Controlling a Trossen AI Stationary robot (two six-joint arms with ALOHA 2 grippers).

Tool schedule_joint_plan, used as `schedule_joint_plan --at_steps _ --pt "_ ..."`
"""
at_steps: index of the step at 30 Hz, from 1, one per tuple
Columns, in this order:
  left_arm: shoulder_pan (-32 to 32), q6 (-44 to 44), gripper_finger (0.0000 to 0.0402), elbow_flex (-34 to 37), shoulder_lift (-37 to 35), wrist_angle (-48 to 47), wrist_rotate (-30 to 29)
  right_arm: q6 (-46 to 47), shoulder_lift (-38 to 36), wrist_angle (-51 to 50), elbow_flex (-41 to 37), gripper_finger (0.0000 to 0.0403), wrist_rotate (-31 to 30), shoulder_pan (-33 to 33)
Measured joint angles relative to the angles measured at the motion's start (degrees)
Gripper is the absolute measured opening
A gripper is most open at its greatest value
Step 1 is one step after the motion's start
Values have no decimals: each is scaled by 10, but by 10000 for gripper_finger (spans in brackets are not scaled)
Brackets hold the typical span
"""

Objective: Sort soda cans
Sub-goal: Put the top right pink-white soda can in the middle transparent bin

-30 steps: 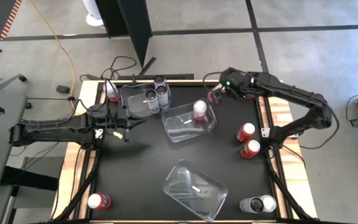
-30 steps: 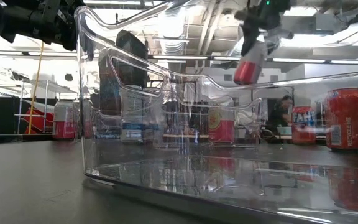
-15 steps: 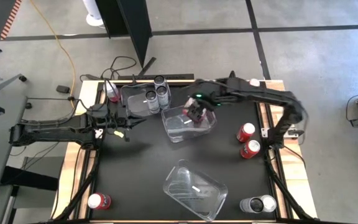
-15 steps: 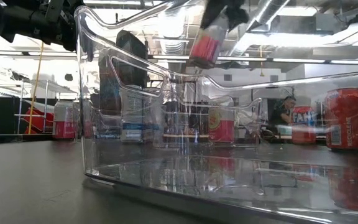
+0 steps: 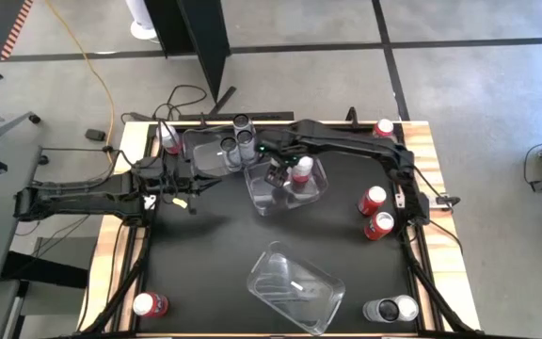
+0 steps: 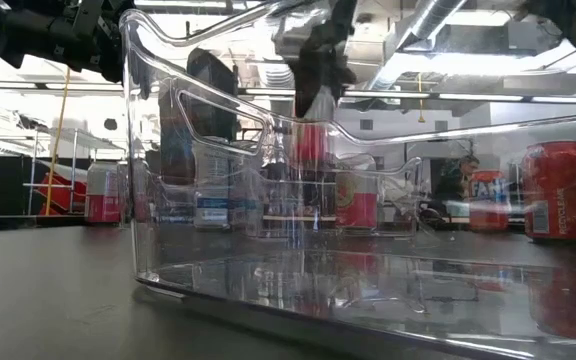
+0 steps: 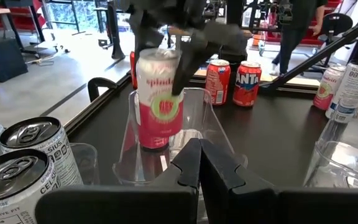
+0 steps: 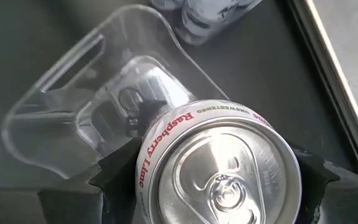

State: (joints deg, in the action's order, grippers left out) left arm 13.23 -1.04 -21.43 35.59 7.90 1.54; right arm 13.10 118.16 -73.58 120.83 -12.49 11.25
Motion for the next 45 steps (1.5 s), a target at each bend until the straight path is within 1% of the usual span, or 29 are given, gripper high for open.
schedule_joint_plan --at_steps 11,15,22,29,36,45 --pt "0 -9 0 0 0 -6 0 -15 61 10 1 301 0 2" --pt "0 -9 0 0 0 -7 0 -7 79 12 1 301 0 2" --pt "0 -9 0 0 0 -7 0 27 78 36 -12 301 -12 6" --pt "0 -9 0 0 0 -7 0 57 78 46 -50 302 -20 5" --pt "0 -9 0 0 0 -7 0 89 78 52 -51 302 -54 5" --pt "0 -9 0 0 0 -7 0 131 78 50 -51 302 -72 5"
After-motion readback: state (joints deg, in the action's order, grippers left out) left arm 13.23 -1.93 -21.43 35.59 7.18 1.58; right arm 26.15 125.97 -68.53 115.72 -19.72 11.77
